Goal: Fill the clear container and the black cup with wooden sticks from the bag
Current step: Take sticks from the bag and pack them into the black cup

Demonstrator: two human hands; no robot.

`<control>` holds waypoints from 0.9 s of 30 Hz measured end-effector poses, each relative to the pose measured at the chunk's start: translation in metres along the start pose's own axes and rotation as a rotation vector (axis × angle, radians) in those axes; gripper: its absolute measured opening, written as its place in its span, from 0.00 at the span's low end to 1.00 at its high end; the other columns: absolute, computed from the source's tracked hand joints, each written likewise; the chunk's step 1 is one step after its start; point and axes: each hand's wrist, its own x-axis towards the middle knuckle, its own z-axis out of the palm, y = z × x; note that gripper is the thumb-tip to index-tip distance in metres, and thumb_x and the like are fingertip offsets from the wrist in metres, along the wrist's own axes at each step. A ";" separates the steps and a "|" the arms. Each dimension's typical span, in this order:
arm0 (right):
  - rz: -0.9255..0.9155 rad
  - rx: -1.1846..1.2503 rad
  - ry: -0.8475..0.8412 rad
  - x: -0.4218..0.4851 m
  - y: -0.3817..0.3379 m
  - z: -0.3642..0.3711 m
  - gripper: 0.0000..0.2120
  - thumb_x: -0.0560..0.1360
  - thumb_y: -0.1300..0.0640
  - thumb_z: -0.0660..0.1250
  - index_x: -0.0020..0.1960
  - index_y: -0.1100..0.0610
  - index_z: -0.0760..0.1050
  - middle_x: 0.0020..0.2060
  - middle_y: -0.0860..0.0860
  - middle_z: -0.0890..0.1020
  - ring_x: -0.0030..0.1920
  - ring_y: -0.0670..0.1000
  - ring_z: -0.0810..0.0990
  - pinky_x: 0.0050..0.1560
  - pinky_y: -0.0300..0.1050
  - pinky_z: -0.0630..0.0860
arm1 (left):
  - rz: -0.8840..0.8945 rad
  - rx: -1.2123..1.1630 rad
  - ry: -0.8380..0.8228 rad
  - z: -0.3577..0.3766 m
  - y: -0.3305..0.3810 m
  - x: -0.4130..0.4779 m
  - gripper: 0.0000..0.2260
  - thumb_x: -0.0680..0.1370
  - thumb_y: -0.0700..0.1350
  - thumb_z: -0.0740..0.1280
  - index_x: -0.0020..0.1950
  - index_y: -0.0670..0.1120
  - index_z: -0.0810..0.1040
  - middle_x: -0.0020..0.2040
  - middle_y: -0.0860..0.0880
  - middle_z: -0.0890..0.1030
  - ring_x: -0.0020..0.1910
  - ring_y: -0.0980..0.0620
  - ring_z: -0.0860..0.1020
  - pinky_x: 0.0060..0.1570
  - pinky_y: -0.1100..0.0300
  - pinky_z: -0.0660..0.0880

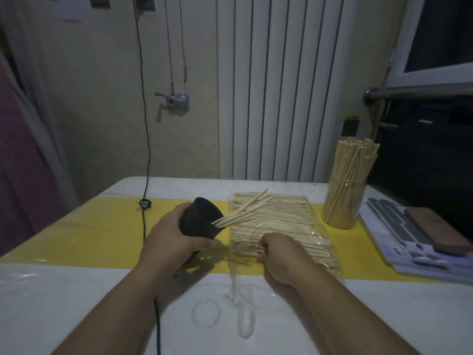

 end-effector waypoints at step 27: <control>-0.093 -0.182 -0.025 -0.027 -0.022 -0.053 0.21 0.76 0.36 0.62 0.36 0.51 0.66 0.43 0.48 0.75 0.51 0.56 0.78 0.42 0.46 0.68 | -0.013 -0.016 -0.003 -0.001 0.002 -0.001 0.30 0.51 0.61 0.76 0.51 0.71 0.71 0.53 0.60 0.79 0.51 0.59 0.78 0.45 0.56 0.74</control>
